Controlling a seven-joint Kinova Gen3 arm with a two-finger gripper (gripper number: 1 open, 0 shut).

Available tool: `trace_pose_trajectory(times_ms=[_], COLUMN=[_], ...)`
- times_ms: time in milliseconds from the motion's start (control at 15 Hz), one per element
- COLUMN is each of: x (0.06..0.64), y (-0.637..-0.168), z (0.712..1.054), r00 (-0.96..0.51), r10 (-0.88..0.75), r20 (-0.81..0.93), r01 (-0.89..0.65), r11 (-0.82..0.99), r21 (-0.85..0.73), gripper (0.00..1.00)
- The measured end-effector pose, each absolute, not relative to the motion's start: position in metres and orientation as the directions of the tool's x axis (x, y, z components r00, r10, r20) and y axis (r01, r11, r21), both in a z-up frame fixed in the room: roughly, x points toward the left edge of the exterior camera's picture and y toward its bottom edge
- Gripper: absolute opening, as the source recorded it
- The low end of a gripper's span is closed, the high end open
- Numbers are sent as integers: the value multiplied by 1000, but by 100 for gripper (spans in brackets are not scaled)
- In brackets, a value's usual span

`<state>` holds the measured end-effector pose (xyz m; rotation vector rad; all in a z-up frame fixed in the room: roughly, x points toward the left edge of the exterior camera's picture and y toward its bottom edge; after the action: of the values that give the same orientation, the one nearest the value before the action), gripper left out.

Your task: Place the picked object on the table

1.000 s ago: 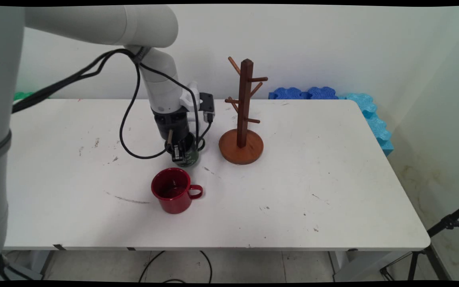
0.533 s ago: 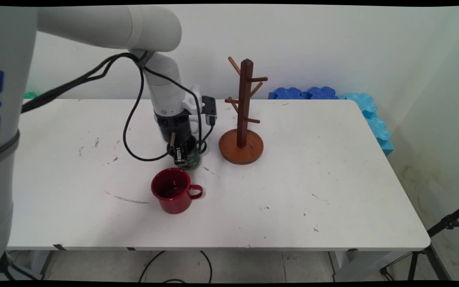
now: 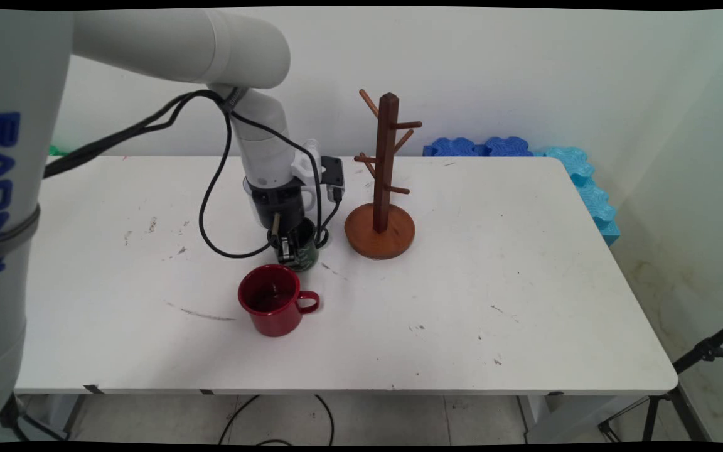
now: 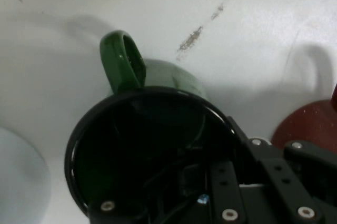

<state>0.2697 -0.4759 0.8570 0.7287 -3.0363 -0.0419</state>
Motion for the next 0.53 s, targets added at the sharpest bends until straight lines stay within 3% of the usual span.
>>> trace_pose_trajectory(times_ms=[67, 133, 533], x=[269, 268, 264], y=[-476, -477, -480], z=[856, 855, 854], r00=[-891, -891, -893], r10=[-454, -453, -448], r20=[16, 20, 47], r01=[-453, -452, -448], r11=[891, 891, 894], r21=[32, 32, 24], gripper=[0, 100, 100])
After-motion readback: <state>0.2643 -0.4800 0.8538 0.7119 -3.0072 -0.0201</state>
